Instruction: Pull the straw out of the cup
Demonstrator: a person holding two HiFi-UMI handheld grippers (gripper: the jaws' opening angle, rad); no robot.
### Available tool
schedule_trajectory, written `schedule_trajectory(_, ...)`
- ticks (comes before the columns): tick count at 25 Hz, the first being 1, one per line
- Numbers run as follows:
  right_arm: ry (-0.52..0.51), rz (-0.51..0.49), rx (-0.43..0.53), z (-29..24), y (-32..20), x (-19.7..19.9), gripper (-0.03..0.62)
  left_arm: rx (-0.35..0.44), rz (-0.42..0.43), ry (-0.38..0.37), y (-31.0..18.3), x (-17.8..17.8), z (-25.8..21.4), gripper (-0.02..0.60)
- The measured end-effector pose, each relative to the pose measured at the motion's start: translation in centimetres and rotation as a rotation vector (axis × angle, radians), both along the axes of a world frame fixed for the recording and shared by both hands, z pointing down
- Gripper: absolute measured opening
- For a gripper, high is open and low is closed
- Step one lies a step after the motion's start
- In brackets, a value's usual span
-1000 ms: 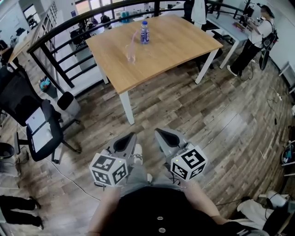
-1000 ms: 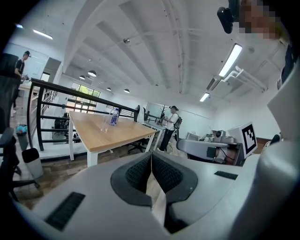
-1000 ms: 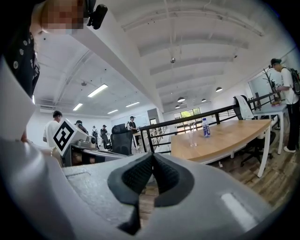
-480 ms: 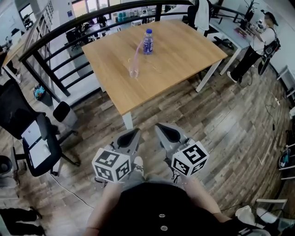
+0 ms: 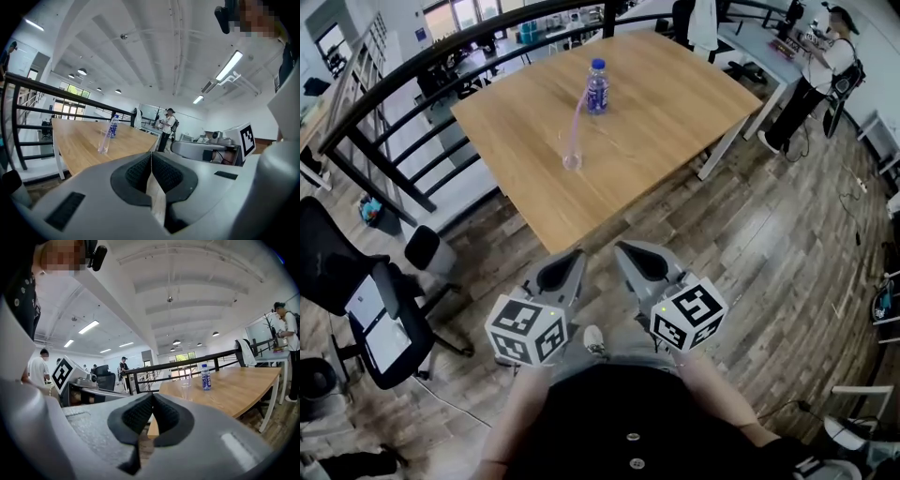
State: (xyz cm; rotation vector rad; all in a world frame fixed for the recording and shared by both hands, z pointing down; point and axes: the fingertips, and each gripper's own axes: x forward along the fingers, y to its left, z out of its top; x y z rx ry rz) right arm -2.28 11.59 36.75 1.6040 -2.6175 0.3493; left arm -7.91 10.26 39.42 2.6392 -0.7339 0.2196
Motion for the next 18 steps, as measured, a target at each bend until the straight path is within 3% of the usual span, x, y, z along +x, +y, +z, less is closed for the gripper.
schedule_trajectory(11,-0.027,0.062,-0.014,1.3,-1.9,1.0,-0.002,-0.052,0.000,-0.008,-2.4,-0.4,1.6,0.020)
schedule_trajectory(18,-0.045,0.049,-0.004,1.5,-6.4,2.1,-0.002,-0.066,-0.037,-0.010,-6.1,-0.1,2.2,0.020)
